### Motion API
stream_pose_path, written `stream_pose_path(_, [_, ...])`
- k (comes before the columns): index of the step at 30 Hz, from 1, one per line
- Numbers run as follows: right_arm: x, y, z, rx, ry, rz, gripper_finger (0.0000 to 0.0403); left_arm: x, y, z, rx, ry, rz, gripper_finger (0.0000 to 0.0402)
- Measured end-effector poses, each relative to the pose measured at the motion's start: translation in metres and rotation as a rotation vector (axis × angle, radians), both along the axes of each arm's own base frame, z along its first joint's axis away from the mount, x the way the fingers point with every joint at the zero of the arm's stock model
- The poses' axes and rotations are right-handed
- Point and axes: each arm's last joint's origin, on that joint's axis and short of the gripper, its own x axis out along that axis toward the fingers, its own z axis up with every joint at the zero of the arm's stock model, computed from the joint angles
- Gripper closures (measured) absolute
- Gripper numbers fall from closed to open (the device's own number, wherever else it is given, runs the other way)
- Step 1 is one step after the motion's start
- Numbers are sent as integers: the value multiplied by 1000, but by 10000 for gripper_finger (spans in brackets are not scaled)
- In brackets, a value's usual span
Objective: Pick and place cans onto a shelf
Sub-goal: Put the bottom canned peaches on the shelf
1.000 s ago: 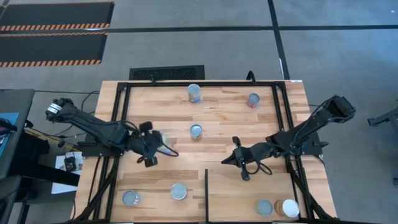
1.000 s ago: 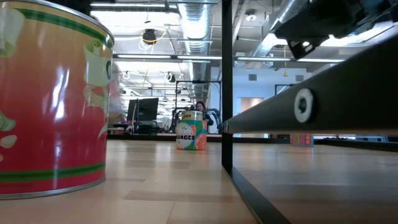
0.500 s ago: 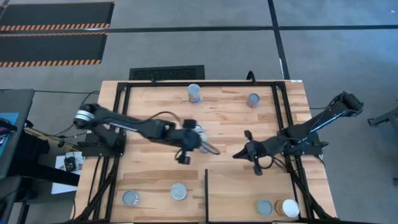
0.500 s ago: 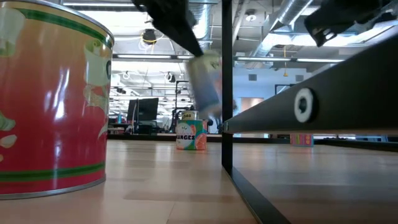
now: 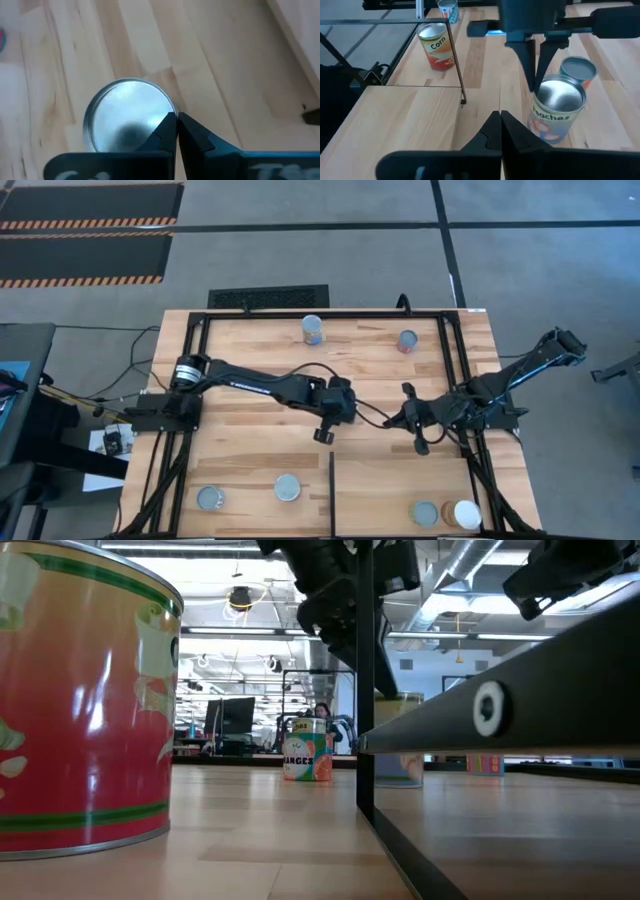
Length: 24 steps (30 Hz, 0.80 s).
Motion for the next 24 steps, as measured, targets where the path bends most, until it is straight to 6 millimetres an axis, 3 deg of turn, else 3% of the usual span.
stream_pose_path(9, [-1,0,-1,-5,16,-1,393,4,-1,3,-35,12,33,393])
stream_pose_path(20, [4,-2,-5,41,38,-49,377,3,-3,23,-66,46,27,316])
stream_pose_path(24, [11,-3,-8,37,32,-77,376,-1,-2,35,-75,12,34,328])
